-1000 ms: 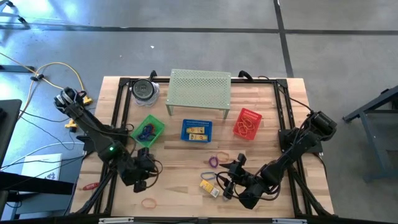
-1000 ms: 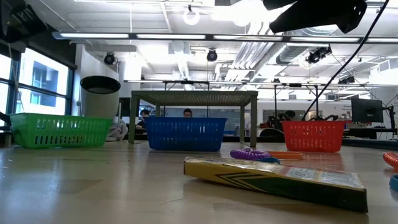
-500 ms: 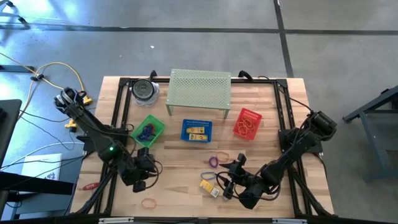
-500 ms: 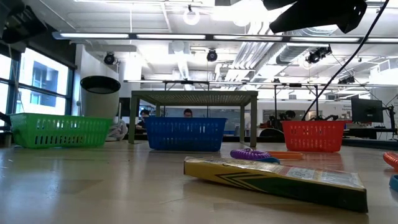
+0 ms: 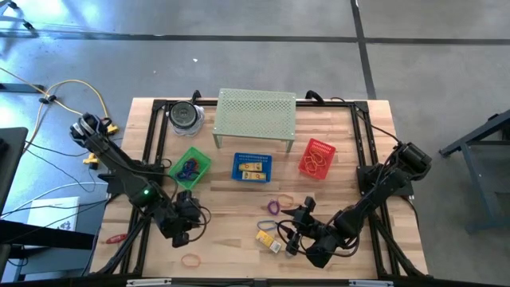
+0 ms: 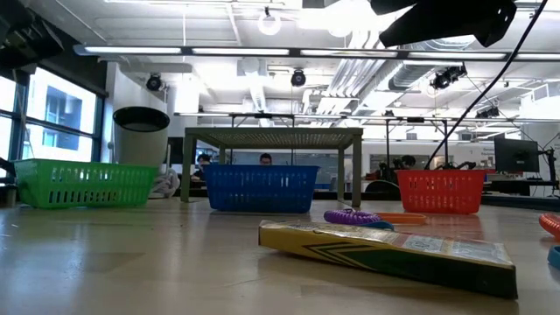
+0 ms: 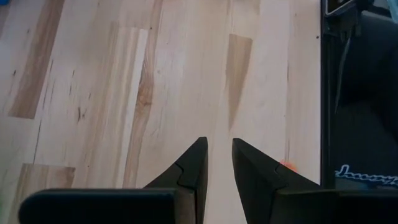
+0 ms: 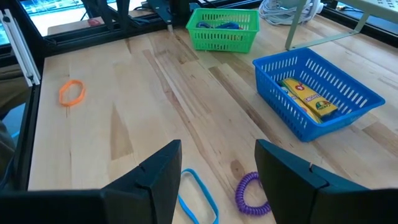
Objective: Pick & Place Office Desk Supplies
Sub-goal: Put the orange rubber band into the red bin
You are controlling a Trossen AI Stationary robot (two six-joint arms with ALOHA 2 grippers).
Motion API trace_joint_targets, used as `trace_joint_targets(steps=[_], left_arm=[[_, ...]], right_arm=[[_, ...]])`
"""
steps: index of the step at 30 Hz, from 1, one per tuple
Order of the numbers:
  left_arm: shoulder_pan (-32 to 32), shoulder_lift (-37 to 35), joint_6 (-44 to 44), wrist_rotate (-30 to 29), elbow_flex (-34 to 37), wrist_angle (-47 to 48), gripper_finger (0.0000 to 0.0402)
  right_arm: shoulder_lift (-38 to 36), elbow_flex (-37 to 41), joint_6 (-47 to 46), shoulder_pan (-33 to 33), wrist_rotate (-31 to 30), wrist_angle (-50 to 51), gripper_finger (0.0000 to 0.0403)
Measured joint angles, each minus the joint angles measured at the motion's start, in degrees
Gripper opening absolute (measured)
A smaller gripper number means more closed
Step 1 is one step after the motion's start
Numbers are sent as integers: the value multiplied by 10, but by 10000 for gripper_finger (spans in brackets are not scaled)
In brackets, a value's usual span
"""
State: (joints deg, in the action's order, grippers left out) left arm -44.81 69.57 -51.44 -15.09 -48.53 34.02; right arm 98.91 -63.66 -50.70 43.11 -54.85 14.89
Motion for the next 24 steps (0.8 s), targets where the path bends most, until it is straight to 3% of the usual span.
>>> trace_joint_targets(steps=[8,18,24], left_arm=[[0,24,-6,1,0,-5,76],[1,24,-11,-8,0,-11,206],[1,24,8,-14,0,-11,228]], right_arm=[[0,0,0,0,0,2,193],[0,0,0,0,0,2,193],[0,0,0,0,0,2,193]])
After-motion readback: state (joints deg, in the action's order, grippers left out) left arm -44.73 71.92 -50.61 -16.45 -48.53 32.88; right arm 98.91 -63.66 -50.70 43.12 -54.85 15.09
